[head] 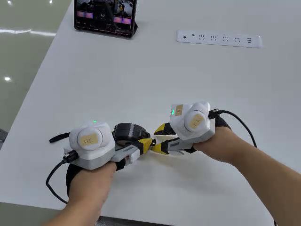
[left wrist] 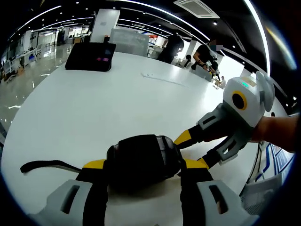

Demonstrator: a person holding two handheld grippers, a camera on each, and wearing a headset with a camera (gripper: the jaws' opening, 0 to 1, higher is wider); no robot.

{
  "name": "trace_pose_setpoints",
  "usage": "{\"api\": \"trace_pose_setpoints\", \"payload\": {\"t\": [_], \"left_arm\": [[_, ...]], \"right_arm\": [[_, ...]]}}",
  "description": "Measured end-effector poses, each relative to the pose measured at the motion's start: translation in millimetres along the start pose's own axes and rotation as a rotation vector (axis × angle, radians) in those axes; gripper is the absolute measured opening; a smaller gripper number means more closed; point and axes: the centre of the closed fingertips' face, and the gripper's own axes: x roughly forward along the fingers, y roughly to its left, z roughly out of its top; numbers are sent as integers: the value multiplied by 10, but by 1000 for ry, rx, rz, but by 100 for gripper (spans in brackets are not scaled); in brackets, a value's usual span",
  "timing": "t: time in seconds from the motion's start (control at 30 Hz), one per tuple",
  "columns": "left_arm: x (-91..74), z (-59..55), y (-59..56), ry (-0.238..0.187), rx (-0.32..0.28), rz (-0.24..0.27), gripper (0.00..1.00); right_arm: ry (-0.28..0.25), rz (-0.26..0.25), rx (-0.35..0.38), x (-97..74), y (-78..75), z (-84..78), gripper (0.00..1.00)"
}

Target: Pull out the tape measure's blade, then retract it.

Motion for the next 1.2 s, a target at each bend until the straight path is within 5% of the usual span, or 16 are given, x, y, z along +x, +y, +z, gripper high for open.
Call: {"api": "trace_pose_setpoints", "payload": {"t": [1.2], "left_arm": [[-193, -8, -76, 18, 182, -77, 63]], "right_arm": [[-57, -78, 116, -292, 67, -42, 53]]}}
